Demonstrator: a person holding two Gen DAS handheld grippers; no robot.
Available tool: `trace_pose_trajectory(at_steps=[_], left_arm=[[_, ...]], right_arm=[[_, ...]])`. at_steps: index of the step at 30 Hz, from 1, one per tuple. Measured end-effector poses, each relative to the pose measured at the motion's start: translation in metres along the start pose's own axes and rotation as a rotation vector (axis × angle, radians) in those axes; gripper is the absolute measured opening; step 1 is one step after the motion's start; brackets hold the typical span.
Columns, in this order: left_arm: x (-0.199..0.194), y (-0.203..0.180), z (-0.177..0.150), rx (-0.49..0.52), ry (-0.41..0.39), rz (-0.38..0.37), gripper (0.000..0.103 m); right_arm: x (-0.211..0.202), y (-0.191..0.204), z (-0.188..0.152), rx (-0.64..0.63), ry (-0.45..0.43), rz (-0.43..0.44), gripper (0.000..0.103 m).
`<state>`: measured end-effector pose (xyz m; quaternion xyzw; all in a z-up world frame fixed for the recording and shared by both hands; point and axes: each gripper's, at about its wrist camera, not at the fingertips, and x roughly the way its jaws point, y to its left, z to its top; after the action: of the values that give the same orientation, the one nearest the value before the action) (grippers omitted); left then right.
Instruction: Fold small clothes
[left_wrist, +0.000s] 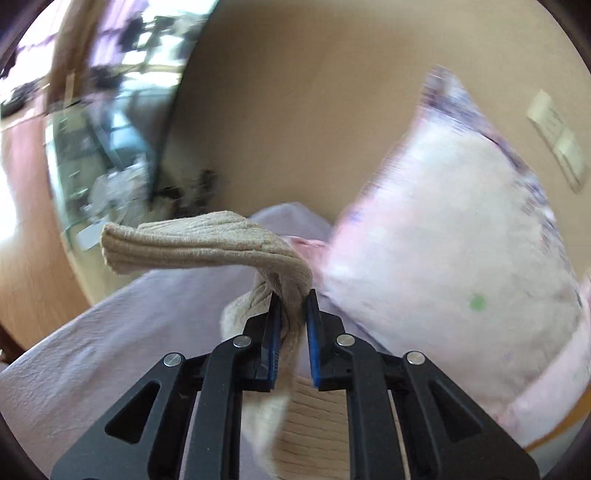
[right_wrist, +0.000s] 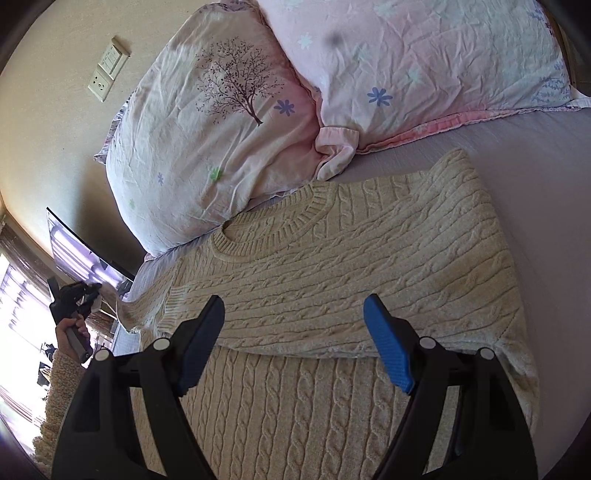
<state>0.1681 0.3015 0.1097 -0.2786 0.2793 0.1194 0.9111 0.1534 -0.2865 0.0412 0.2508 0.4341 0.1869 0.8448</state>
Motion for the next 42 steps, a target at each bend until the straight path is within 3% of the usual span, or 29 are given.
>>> trace_pose_trajectory(at_steps=[3, 6, 7, 9, 11, 12, 13, 15, 17, 20, 22, 25, 27, 29, 31, 33, 36, 40, 42], left_arm=[[-0.019, -0.108, -0.049, 0.261, 0.079, -0.285, 0.012], [-0.026, -0.205, -0.132, 0.480, 0.271, -0.582, 0.013], [-0.023, -0.232, -0.163, 0.545, 0.357, -0.647, 0.021], [-0.017, -0.262, -0.213, 0.632, 0.495, -0.702, 0.035], [-0.011, -0.265, -0.234, 0.655, 0.574, -0.716, 0.042], [-0.012, -0.258, -0.233, 0.641, 0.581, -0.714, 0.051], [-0.014, -0.248, -0.228, 0.618, 0.562, -0.703, 0.061], [-0.025, -0.217, -0.209, 0.575, 0.481, -0.654, 0.072], [-0.039, -0.182, -0.191, 0.553, 0.408, -0.563, 0.072], [-0.057, -0.129, -0.178, 0.530, 0.331, -0.368, 0.077], [-0.063, -0.096, -0.178, 0.497, 0.332, -0.290, 0.079], [-0.068, -0.056, -0.191, 0.443, 0.391, -0.251, 0.080], [-0.072, -0.043, -0.203, 0.426, 0.416, -0.261, 0.080], [-0.075, -0.035, -0.215, 0.418, 0.438, -0.282, 0.081], [-0.078, -0.032, -0.225, 0.423, 0.432, -0.292, 0.081], [-0.086, -0.029, -0.231, 0.434, 0.412, -0.305, 0.081], [-0.095, -0.021, -0.238, 0.385, 0.417, -0.382, 0.076], [-0.113, -0.006, -0.256, 0.321, 0.454, -0.504, 0.051], [-0.126, 0.005, -0.266, 0.292, 0.451, -0.556, 0.048]], right_arm=[[-0.002, 0.000, 0.000, 0.019, -0.021, 0.019, 0.078], [-0.003, -0.008, 0.000, 0.066, -0.033, 0.035, 0.078], [-0.003, -0.012, 0.001, 0.085, -0.034, 0.036, 0.078], [-0.006, -0.024, 0.002, 0.130, -0.035, 0.032, 0.078], [-0.011, -0.037, 0.004, 0.168, -0.035, 0.018, 0.070], [-0.013, -0.042, 0.005, 0.178, -0.036, 0.007, 0.061], [-0.013, -0.046, 0.007, 0.181, -0.034, -0.006, 0.054], [-0.009, -0.050, 0.009, 0.189, -0.018, -0.023, 0.050], [-0.003, -0.053, 0.012, 0.196, -0.013, -0.062, 0.049], [0.007, -0.055, 0.010, 0.201, -0.003, -0.136, 0.043], [0.019, -0.050, 0.007, 0.142, 0.032, -0.149, 0.009], [-0.006, -0.051, 0.013, 0.129, -0.123, -0.188, 0.008], [-0.032, -0.063, 0.021, 0.187, -0.224, -0.253, 0.009], [-0.043, -0.074, 0.023, 0.220, -0.193, -0.294, 0.018], [-0.055, -0.082, 0.010, 0.254, -0.146, -0.277, 0.049], [-0.070, -0.083, -0.012, 0.225, -0.120, -0.298, 0.060], [-0.088, -0.093, -0.055, 0.248, -0.039, -0.273, 0.057], [-0.114, -0.097, -0.115, 0.281, 0.033, -0.086, 0.028], [-0.122, -0.095, -0.146, 0.279, 0.071, 0.040, 0.028]])
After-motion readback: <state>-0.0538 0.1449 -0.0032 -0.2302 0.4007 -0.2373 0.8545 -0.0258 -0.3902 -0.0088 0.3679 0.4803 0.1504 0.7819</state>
